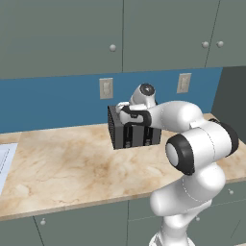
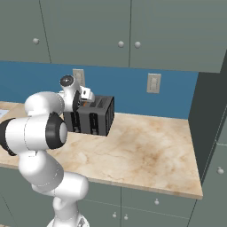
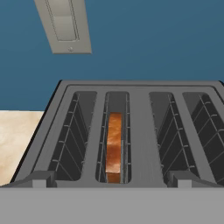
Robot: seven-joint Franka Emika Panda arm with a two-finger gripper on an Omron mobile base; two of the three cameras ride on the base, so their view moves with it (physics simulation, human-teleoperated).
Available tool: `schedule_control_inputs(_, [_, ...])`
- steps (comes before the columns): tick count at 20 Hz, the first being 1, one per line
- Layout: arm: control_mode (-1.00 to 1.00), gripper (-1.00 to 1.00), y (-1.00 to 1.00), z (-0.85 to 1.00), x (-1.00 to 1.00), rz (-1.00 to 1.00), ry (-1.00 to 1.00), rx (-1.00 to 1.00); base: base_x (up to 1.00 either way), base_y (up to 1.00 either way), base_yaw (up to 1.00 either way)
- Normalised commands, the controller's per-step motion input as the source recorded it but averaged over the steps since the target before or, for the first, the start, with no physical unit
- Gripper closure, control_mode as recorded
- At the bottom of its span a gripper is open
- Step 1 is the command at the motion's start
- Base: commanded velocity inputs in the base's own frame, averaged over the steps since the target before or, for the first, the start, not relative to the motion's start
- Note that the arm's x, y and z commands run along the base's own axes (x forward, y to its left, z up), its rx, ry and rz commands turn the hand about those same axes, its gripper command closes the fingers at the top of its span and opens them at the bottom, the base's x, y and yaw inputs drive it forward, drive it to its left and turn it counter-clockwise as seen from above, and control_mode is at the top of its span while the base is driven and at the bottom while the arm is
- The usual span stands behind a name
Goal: Start the toaster. Once the lever pops up, take the bread to the plate on the dining counter.
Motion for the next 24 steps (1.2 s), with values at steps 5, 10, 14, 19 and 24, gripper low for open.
schedule_control_inputs(5, [-1.0,-1.0,0.0,0.0,0.0,0.0,0.0,0.0,0.0,0.0,0.0])
schedule_control_inputs(10, [-1.0,-1.0,0.0,0.0,0.0,0.0,0.0,0.0,0.0,0.0,0.0])
schedule_control_inputs(14, [-1.0,-1.0,0.0,0.0,0.0,0.0,0.0,0.0,0.0,0.0,0.0])
schedule_control_inputs(19, [-1.0,-1.0,0.0,0.0,0.0,0.0,0.0,0.0,0.0,0.0,0.0])
schedule_control_inputs(24, [-1.0,-1.0,0.0,0.0,0.0,0.0,0.0,0.0,0.0,0.0,0.0])
